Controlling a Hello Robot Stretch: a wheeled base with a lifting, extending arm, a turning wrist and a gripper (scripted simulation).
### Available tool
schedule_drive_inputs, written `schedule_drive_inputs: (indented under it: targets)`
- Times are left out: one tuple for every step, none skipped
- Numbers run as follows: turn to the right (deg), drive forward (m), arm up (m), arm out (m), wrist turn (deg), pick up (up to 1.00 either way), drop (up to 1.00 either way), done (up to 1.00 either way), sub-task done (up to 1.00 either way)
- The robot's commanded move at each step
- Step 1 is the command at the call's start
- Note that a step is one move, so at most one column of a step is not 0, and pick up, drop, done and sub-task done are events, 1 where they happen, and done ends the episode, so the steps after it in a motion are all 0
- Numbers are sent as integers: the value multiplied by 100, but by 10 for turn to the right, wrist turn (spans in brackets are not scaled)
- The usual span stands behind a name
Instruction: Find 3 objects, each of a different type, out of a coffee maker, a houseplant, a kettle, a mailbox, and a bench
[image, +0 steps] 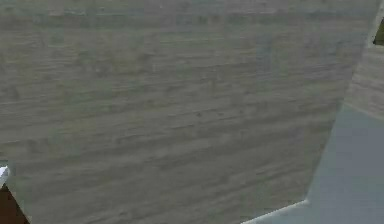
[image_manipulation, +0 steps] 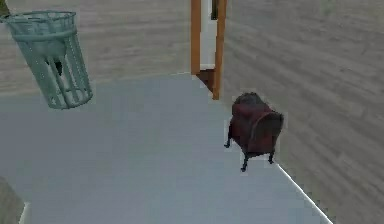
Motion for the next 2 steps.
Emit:
schedule_drive_inputs:
  targets:
    - [-450,0,0,0,0,0,0,0,0]
    - [-330,0,0,0,0,0,0,0,0]
